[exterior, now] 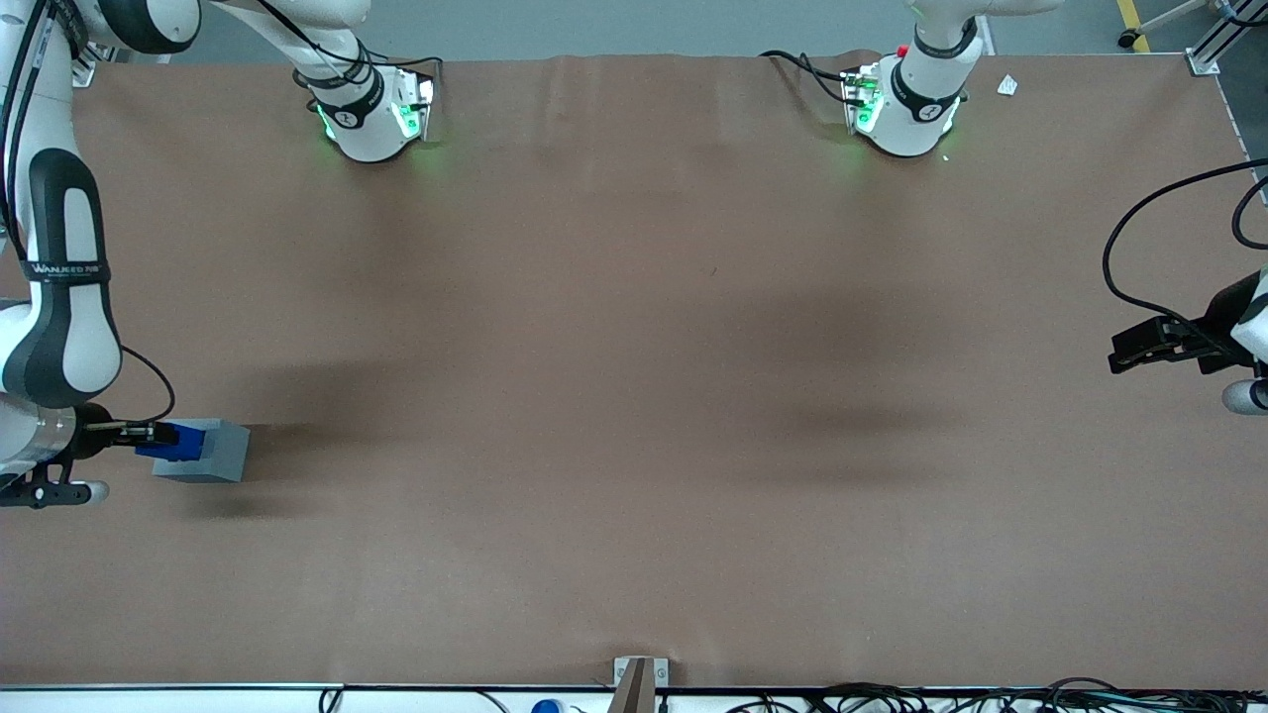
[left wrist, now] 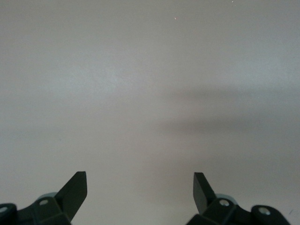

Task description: Insert blue part into gray base with right arm

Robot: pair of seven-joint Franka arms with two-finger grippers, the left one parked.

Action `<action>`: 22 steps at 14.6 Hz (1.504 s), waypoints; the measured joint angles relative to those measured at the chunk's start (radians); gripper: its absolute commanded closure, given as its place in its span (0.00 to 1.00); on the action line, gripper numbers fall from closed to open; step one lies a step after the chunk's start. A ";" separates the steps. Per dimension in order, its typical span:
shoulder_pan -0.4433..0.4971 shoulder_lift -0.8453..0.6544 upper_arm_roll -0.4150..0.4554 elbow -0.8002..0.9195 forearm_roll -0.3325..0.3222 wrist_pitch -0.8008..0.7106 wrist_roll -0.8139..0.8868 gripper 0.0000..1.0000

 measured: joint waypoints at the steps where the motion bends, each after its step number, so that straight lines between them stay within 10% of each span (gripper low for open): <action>1: 0.000 0.001 0.000 0.000 0.000 0.000 0.000 1.00; 11: -0.008 0.019 0.000 0.000 0.000 0.016 0.000 0.98; 12: -0.009 0.021 0.000 0.000 0.000 0.017 0.000 0.87; 14: -0.010 0.025 0.000 0.000 0.000 0.019 0.000 0.17; 15: -0.010 0.027 0.000 0.000 0.000 0.021 0.000 0.00; 22: -0.002 0.020 0.013 0.018 0.001 -0.015 0.000 0.00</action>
